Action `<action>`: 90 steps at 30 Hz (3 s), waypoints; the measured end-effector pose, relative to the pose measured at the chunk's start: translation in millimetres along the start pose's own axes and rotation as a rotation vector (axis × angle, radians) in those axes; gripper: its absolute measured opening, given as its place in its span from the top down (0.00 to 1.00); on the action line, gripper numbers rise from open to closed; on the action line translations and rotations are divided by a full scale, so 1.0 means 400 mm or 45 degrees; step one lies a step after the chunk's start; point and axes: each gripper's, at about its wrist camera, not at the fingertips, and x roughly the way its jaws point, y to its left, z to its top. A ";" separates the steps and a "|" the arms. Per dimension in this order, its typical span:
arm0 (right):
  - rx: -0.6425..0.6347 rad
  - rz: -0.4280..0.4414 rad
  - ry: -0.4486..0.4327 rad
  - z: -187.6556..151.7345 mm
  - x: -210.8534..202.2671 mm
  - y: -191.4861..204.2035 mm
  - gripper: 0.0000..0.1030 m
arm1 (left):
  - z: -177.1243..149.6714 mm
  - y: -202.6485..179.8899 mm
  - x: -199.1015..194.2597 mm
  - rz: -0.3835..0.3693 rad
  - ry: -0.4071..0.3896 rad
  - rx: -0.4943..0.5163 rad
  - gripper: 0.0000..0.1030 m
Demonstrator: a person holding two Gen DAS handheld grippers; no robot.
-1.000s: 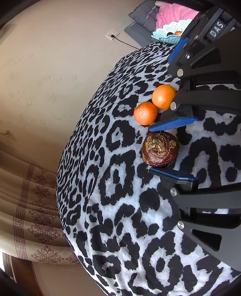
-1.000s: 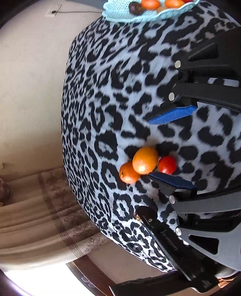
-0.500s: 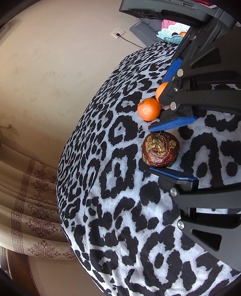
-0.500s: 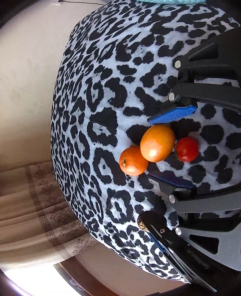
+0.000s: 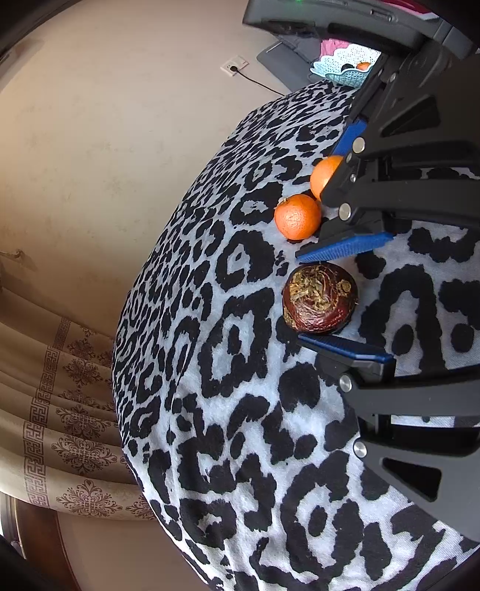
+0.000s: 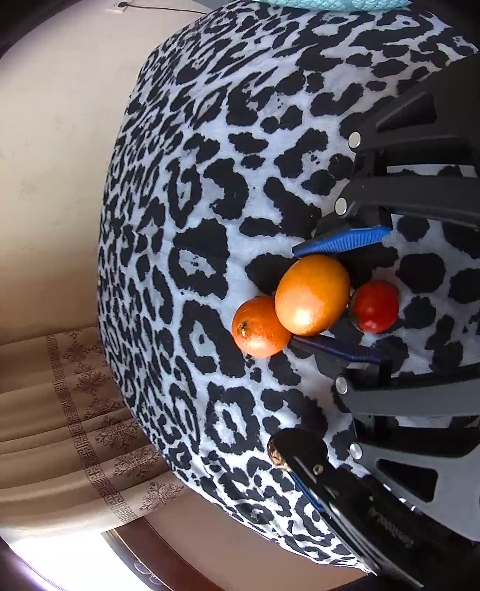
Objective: Organize fruits
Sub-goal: 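Grasp the large pale orange with the right tool while the left tool holds the brown fruit, then carry the pale orange into the blue basket and open the right tool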
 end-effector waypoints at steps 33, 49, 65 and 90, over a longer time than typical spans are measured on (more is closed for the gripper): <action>0.406 -0.258 -0.235 -0.092 -0.339 -0.397 0.57 | -0.004 -0.016 -0.008 0.006 -0.021 0.046 0.61; 0.573 -0.424 -0.268 -0.161 -0.413 -0.567 0.57 | -0.010 -0.047 -0.030 0.029 -0.081 0.132 0.61; 0.592 -0.542 -0.236 -0.176 -0.383 -0.626 0.57 | -0.015 -0.051 -0.025 0.034 -0.078 0.140 0.61; 0.608 -0.547 -0.283 -0.194 -0.372 -0.660 0.57 | -0.041 -0.321 -0.092 -0.212 -0.048 0.437 0.61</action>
